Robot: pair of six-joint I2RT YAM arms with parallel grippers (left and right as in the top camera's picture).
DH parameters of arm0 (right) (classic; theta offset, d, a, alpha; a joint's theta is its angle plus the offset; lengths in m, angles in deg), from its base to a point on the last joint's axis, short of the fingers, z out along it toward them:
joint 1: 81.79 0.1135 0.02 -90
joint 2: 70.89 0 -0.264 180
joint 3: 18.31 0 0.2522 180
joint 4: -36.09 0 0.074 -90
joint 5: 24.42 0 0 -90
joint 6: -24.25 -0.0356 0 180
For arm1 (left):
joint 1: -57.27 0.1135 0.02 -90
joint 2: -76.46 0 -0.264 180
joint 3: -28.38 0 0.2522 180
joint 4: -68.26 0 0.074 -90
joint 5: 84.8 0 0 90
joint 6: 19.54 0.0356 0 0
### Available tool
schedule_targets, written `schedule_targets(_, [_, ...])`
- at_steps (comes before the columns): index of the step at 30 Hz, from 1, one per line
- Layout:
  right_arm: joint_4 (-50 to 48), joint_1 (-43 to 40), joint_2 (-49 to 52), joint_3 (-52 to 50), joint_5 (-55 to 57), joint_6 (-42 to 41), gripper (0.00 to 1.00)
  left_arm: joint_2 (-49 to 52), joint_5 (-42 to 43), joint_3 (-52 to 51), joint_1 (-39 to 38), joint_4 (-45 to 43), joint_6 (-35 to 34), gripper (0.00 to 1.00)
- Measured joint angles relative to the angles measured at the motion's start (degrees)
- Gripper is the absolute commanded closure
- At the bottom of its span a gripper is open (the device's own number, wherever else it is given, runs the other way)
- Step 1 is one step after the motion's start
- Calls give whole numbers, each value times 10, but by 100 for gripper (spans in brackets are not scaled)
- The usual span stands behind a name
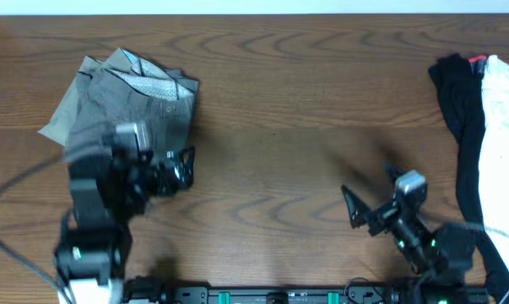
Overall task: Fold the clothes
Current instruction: 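Move the right gripper to the right clothes pile and grasp the white T-shirt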
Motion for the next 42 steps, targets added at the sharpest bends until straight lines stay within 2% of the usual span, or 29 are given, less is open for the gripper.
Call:
schedule_targets(5, [103,0,182,151,41,37,1,138,1,118,0,63,12,2])
schedule_targets(8, [158,0,301,260,26,50,1,180,3,145,0,69,12,2])
schedule_targets(12, [244,0,415,382,-63,56,1,190,16,146,0,69,12,2])
schedule_targets(16, [267,-1,486,443,-106,53,1,184,30,147,0,70,12,2])
schedule_targets(20, [355,-26,584,530,-47,16,1,178,34,148,0,90,15,2])
schedule_targets(25, [474,-99,728,698,67,-13,1,176,35,149,0,129,29,2])
schedule_targets(27, [485,-132,775,758,89,-16,1,176,35,150,0,140,32,2])
schedule_targets(30, [481,-179,816,811,107,-14,23,176,35,150,0,147,38,2])
schedule_targets(31, [475,-194,824,821,112,-14,25,176,35,150,0,149,38,2])
schedule_targets(32, [467,-212,831,828,116,-18,22,176,35,150,0,150,38,2])
schedule_targets(35, [449,-267,850,840,127,-25,24,176,35,150,0,154,40,2])
schedule_targets(37, [443,-304,867,842,134,-31,20,176,35,150,0,154,40,2])
schedule_targets(42, [433,-374,938,843,168,-37,23,176,35,150,0,154,40,2])
